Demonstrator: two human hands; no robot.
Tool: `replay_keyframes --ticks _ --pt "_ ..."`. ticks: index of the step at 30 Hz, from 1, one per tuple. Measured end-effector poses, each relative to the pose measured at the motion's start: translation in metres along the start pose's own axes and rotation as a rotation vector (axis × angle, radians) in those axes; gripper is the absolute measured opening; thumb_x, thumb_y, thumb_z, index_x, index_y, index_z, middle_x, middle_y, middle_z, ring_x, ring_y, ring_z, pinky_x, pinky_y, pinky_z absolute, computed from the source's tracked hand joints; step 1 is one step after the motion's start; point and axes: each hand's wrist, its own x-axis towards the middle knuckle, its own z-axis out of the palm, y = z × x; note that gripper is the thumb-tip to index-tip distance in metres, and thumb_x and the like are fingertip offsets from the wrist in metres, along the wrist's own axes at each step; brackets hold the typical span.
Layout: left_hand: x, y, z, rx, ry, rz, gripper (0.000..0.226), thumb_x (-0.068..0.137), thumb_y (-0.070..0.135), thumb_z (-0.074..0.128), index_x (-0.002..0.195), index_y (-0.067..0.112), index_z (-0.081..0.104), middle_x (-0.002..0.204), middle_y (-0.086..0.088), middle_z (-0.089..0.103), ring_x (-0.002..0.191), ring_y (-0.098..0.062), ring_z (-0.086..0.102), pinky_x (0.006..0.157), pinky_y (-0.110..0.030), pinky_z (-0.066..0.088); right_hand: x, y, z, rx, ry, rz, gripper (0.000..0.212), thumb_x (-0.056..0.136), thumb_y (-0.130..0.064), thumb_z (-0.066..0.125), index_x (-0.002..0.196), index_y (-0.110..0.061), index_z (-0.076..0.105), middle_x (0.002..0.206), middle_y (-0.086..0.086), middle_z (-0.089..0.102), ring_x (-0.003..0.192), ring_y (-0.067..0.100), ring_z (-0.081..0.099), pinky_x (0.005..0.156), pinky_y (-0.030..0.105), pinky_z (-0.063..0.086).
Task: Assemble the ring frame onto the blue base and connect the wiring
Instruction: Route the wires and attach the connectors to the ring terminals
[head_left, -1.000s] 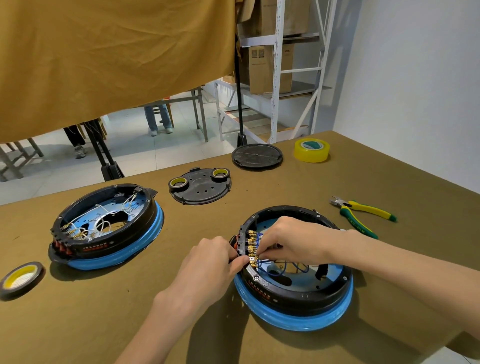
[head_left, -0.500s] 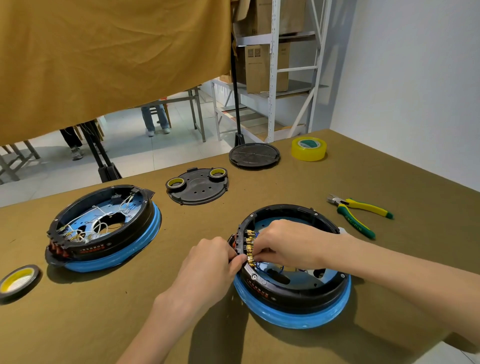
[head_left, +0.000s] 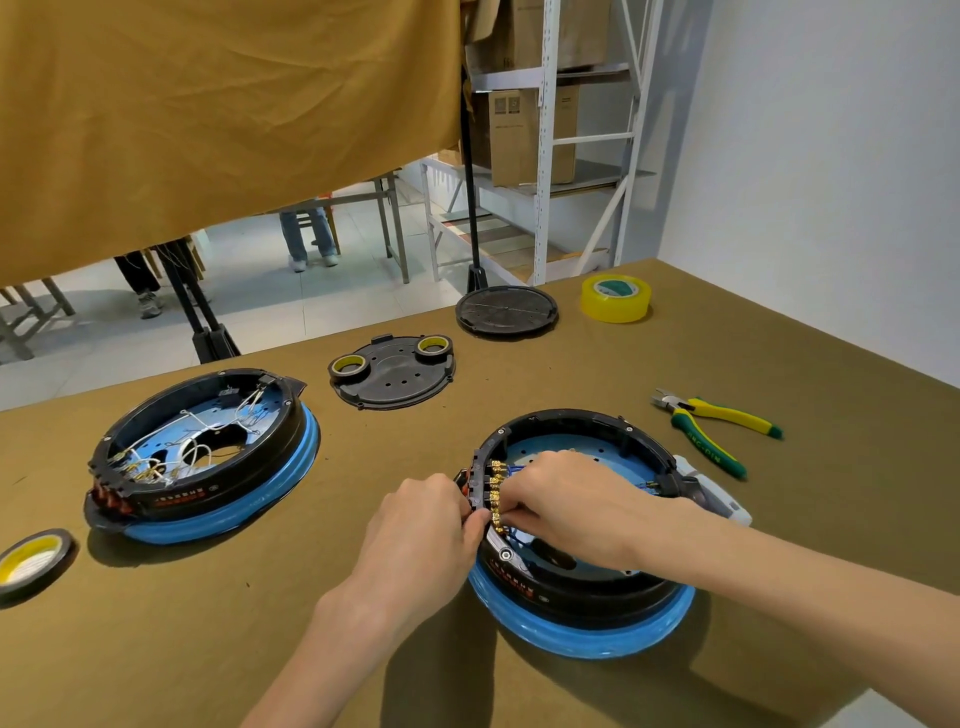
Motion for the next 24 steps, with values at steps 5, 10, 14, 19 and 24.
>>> replay_keyframes --ticks 5,10,14,19,24 --pt "0.001 0.000 0.008 0.002 0.066 -0.027 0.044 0.098 0.056 0.056 0.067 0.025 0.058 0.051 0.009 0.048 0.044 -0.007 0.046 0.040 -0.018 0.031 -0.002 0.003 0.001 0.061 0.019 -0.018 0.020 0.104 -0.030 0.058 0.104 -0.020 0.075 0.088 -0.003 0.071 0.080 0.014 0.060 0.090 0.037 0.052" --pt "0.008 -0.006 0.016 -0.186 -0.015 -0.074 0.068 0.083 0.071 0.066 0.124 0.024 0.038 0.130 -0.001 0.056 0.105 -0.010 0.060 0.081 -0.024 0.053 -0.016 0.018 -0.006 0.297 0.105 0.040 0.021 0.098 -0.030 0.068 0.117 -0.023 0.073 0.096 -0.011 0.069 0.089 0.005 0.062 0.087 0.033 0.055" --pt "0.023 0.003 0.020 -0.408 -0.184 -0.055 0.102 0.085 0.057 0.075 0.157 0.018 0.016 0.159 -0.007 0.038 0.140 -0.018 0.044 0.114 -0.039 0.043 -0.021 0.026 -0.003 0.363 0.289 0.176 0.022 0.099 -0.020 0.064 0.120 -0.021 0.071 0.110 -0.009 0.061 0.105 0.003 0.055 0.096 0.026 0.047" --pt "0.019 0.009 0.032 -0.541 -0.200 -0.037 0.096 0.100 0.036 0.063 0.163 0.017 -0.006 0.168 -0.006 0.024 0.151 -0.020 0.033 0.123 -0.037 0.031 -0.020 0.018 0.015 0.306 0.317 0.195 0.020 0.100 -0.024 0.062 0.119 -0.023 0.068 0.113 -0.010 0.054 0.108 0.008 0.048 0.097 0.025 0.039" --pt "0.018 0.016 0.038 -0.566 -0.123 -0.064 0.101 0.099 0.033 0.065 0.163 0.016 -0.011 0.172 -0.007 0.012 0.156 -0.023 0.019 0.125 -0.042 0.028 -0.018 0.014 0.021 0.349 0.303 0.194 0.012 0.099 -0.019 0.060 0.108 -0.023 0.066 0.108 -0.012 0.055 0.102 0.007 0.050 0.091 0.026 0.041"
